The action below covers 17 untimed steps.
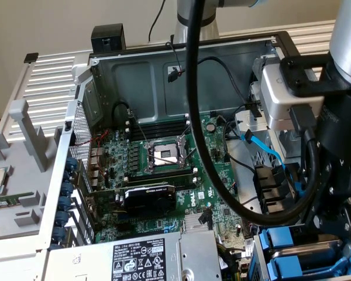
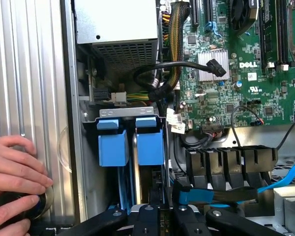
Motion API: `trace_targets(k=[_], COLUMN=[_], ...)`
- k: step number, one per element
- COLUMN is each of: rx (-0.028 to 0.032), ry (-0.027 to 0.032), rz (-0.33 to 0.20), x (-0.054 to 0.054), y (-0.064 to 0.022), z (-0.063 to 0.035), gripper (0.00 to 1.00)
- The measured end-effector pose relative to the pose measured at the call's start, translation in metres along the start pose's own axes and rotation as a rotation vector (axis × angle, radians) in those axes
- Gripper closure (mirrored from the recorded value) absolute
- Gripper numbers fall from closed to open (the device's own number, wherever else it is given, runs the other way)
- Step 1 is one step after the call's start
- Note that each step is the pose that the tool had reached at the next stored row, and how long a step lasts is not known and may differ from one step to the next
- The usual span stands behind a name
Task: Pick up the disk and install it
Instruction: 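Insert the first disk wire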
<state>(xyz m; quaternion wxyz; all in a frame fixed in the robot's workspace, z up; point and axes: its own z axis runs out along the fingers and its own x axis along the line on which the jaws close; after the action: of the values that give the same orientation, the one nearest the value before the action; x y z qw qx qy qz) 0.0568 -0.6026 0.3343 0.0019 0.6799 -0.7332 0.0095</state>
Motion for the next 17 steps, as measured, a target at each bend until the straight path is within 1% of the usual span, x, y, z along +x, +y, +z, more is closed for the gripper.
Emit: trace_targets(k=[7,9,10,11,14,17], rx=[0.0002,0.0001,0.0,0.0,0.0002,0.0004], ry=[0.0,-0.0003,-0.0002,0.0002,0.0023,0.0045], rz=[0.0,0.0,0.0,0.0,0.0,0.0], x=[0.0,0.0,0.0,0.0,-0.001,-0.001], y=[-0.0001,0.0,0.0,0.0,0.0,-0.0001], z=[0.0,0.0,0.0,-0.0006,-0.0043,-0.0119], gripper=[0.83,0.81,0.75,0.75,0.75,0.75])
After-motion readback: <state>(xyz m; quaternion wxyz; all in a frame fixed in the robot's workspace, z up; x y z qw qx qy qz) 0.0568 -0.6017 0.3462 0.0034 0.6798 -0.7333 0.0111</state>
